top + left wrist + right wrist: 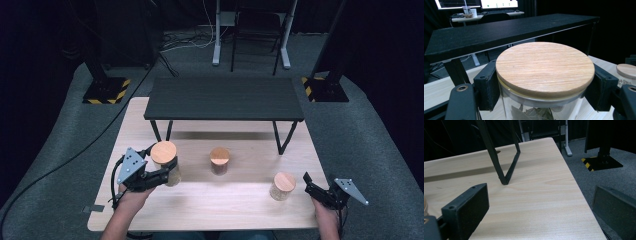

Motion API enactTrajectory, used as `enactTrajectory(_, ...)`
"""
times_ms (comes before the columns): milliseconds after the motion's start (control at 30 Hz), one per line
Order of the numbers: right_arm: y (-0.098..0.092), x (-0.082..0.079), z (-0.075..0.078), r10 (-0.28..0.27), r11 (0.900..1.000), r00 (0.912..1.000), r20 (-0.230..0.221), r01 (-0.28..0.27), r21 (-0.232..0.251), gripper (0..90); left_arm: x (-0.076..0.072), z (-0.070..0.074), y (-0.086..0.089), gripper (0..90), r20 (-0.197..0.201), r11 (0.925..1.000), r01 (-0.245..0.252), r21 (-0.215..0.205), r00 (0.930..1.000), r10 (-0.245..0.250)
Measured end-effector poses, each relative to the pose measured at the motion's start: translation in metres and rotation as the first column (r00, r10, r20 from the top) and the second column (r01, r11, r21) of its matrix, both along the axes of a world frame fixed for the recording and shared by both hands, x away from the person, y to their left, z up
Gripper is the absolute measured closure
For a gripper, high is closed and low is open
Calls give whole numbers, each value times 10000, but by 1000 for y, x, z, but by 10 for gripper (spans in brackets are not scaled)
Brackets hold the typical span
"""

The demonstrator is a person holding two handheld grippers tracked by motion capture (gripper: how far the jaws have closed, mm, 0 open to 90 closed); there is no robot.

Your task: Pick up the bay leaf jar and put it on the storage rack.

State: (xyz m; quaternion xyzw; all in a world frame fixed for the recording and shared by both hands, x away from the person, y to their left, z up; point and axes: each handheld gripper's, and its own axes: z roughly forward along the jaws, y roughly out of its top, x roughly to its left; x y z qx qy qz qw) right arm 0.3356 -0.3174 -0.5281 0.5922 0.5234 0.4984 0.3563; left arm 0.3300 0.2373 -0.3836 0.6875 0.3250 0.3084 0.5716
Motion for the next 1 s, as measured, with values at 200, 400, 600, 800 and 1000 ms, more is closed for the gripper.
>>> enactTrajectory(200,0,0,0,11,10000,10000,14,-11,12,3,3,10,-6,247,46,10000,29,-31,10000,-28)
enactTrajectory(400,0,0,0,20,10000,10000,23,-20,18,3,6,17,-11,247,145,10000,43,-34,9999,-43)
enactTrajectory(600,-1,0,0,21,10000,10000,23,-21,36,3,11,27,-14,247,203,9999,117,-105,9997,-115)
enactTrajectory(800,-1,0,0,23,10000,10000,21,-23,62,3,15,40,-18,247,322,9999,123,-51,9994,-121)
enactTrajectory(1000,-1,0,0,29,10000,10000,35,-30,85,3,20,52,-20,247,402,10000,65,-42,9992,-63)
